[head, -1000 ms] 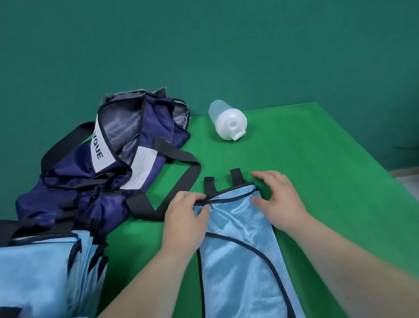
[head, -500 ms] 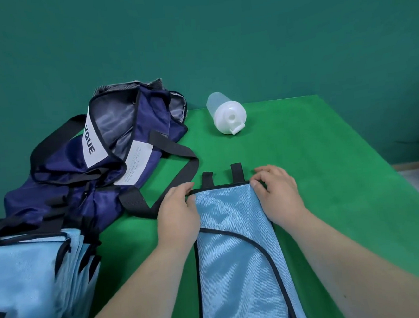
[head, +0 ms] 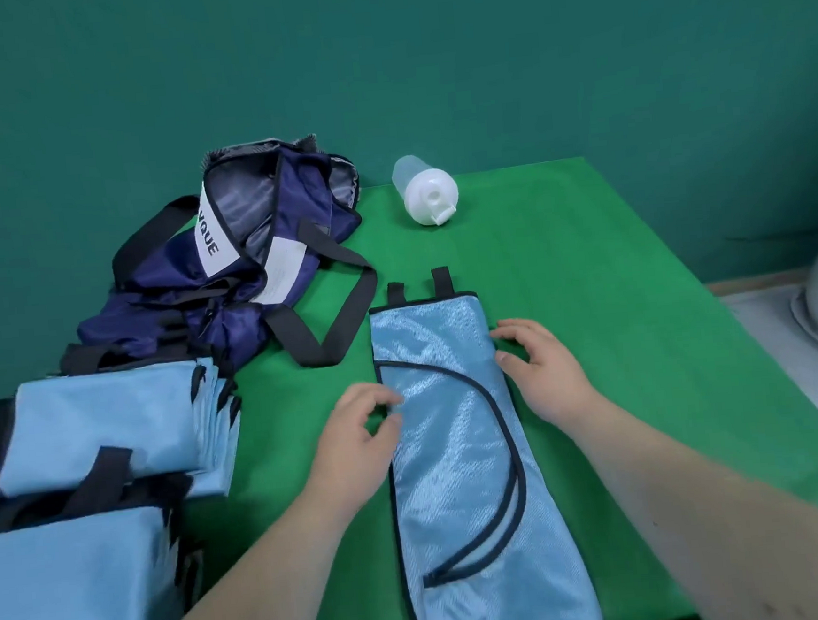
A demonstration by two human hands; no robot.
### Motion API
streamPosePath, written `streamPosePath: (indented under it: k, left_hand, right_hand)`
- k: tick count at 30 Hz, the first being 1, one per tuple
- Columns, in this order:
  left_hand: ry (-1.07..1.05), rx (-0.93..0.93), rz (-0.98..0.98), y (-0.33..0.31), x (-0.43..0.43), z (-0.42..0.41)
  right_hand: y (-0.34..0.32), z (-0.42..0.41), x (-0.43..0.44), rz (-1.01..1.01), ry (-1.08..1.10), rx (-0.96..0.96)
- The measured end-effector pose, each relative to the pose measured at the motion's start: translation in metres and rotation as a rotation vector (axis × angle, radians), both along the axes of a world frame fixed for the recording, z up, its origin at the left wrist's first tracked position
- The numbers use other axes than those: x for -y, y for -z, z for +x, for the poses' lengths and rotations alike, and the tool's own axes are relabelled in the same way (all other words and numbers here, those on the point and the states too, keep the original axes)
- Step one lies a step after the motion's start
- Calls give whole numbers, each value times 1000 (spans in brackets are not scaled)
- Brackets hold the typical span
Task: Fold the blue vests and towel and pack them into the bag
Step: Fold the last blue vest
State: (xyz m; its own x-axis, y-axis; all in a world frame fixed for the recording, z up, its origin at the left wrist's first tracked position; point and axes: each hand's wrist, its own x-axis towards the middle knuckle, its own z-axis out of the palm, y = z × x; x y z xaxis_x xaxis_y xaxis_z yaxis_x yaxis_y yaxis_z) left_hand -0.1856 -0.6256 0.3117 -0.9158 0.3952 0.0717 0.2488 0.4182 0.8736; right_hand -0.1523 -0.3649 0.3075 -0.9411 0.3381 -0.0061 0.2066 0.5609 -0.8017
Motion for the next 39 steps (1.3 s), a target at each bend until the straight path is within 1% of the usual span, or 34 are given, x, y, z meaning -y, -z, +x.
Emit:
streamPosePath:
  k: [3, 5, 6, 9, 13, 14, 16, 19, 21, 24, 26, 28, 30, 32, 34, 36, 37, 39]
  left_hand:
    - [47, 48, -21, -2, 20, 45]
    - [96, 116, -76, -4, 32, 74]
    - [129, 122, -118, -5, 37, 87]
    - [197, 29, -298, -5, 49, 121]
    - [126, -30, -416, -6, 54, 144]
    - [96, -39, -416, -7, 53, 147]
    - [28, -29, -355, -12, 50, 149]
    - [-57, 48, -267, -24, 47, 147]
    - [-73, 105, -309, -28, 47, 143]
    - [-46, 119, -451, -27, 51, 139]
    - [-33, 129, -439, -25, 53, 141]
    - [-40, 59, -384, -23, 57, 147]
    - [24, -98, -360, -19, 65, 156]
    - [200, -290, -369, -16, 74, 165]
    - [392, -438, -425, -10, 78, 171]
    - [513, -478, -544, -1, 79, 170]
    - [538, -477, -606, 3, 78, 168]
    - [542, -509, -668, 7, 75, 165]
  right_hand:
    - [-2, 47, 14, 19, -30, 38]
    - [-1, 78, 24, 20, -46, 60]
    - [0, 92, 28, 16, -50, 59]
    - [1, 127, 38, -21, -50, 39]
    - [1, 158, 47, -52, -54, 14]
    - [1, 164, 49, -58, -57, 8]
    - [2, 177, 53, -73, -59, 0]
    - [3, 195, 57, -99, -69, 7]
    - [3, 204, 60, -97, -80, 13]
    - [3, 213, 64, -68, -102, 27]
    - [4, 219, 66, -31, -140, 31]
    - [7, 226, 67, 10, -165, 25]
    - [10, 234, 66, 40, -168, -15]
    - [12, 241, 65, 84, -199, -90]
    - [14, 248, 66, 161, -272, -135]
    - [18, 250, 68, 273, -350, -118]
    - [21, 249, 70, 336, -377, -106]
    - [24, 246, 72, 434, -386, -118]
